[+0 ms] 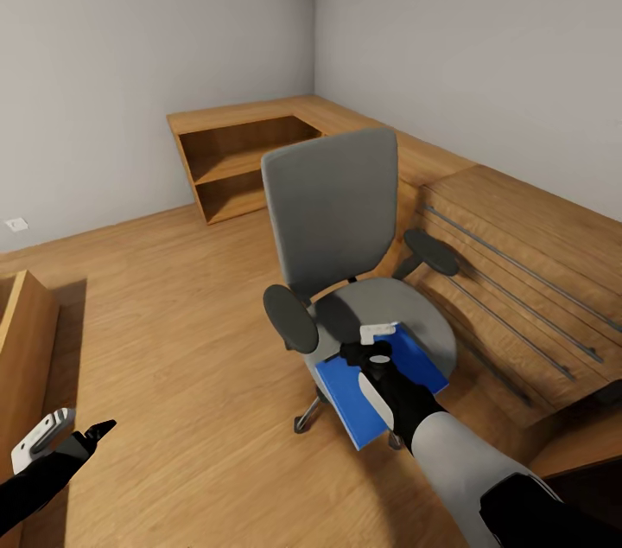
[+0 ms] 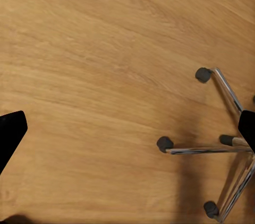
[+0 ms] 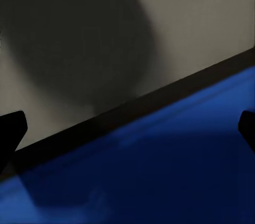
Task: In the bedroom, organize the workspace by keeping the computer under the desk, ensuring the monitor is on the desk, placing the keyboard on the desk next to the monitor, placing the mouse on the desk next to the keyboard, moving the folder from the swivel chair onto the desk next to the mouse, stacking the notebook on top of the folder with the pen on top of the notebook, and positioning the swivel chair next to the desk.
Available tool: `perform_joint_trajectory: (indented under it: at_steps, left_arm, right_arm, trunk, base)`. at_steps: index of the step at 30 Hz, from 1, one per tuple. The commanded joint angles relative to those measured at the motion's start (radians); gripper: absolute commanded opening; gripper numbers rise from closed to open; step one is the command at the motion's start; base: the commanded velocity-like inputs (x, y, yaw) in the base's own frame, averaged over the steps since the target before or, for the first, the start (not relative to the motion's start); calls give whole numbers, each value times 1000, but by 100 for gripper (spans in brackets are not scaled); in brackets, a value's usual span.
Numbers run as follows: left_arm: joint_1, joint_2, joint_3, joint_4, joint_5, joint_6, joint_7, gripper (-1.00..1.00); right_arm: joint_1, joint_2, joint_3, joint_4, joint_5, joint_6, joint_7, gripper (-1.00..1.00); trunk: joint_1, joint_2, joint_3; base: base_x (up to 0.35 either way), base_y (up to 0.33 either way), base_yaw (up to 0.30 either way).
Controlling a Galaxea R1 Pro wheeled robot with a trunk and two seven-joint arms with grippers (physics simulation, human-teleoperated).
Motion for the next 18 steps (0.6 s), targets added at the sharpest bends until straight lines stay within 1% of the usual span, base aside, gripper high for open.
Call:
perform_joint_trajectory:
  at_steps: [1,18]
  left_arm:
    - [-1,0,1,-1,11,5,9,100]
    - [-1,0,6,-1,11,5,9,100]
  right_arm:
    - [0,-1,8,25,-13,4,-9,100]
    - [0,-1,7,24,-15,2,-7,100]
  trunk:
    - [0,0,-1]
    - [0,0,1]
  base:
    - [-9,0,0]
    - [-1,0,0]
